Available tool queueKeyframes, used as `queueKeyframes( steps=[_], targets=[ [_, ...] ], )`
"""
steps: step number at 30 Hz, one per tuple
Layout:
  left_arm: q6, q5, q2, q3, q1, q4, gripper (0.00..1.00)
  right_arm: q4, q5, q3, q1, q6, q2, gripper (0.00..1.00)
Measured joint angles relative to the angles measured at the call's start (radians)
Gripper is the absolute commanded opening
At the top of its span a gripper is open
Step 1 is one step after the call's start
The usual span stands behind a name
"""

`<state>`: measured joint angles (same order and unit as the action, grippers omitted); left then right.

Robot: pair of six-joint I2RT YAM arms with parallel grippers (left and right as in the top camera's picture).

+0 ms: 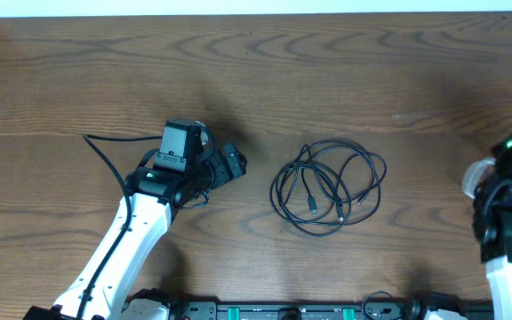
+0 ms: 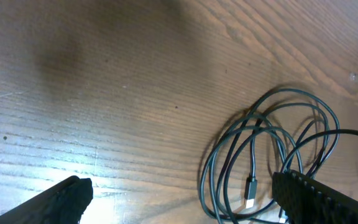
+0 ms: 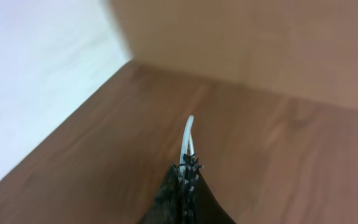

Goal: Untangle cables

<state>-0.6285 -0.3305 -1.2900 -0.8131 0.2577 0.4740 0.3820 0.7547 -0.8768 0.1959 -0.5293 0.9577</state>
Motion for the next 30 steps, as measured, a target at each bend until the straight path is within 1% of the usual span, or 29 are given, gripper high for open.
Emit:
queueKeyframes(
  steps=[5,9,14,20,24,30],
  targets=[
    [0.000,0.000,0.000,0.000,0.000,0.000,0.99,-0.174,0.054,-0.002,0.174,0.030,0.114,0.01],
    [0.000,0.000,0.000,0.000,0.000,0.001,0.98,-0.316,-0.005,-0.004,0.284,0.137,0.201,0.01],
    [0.000,0.000,0.000,0.000,0.000,0.001,0.98,-0.478,-0.128,-0.005,0.369,0.269,0.308,0.01],
    [0.000,0.000,0.000,0.000,0.000,0.001,0.99,-0.626,-0.185,-0.006,0.439,0.344,0.414,0.01],
    [0.000,0.000,0.000,0.000,0.000,0.000,0.98,-0.612,-0.199,-0.006,0.507,0.383,0.493,0.01],
    [0.000,0.000,0.000,0.000,0.000,0.000,0.99,-0.470,-0.206,-0.008,0.579,0.401,0.639,0.01]
  ],
)
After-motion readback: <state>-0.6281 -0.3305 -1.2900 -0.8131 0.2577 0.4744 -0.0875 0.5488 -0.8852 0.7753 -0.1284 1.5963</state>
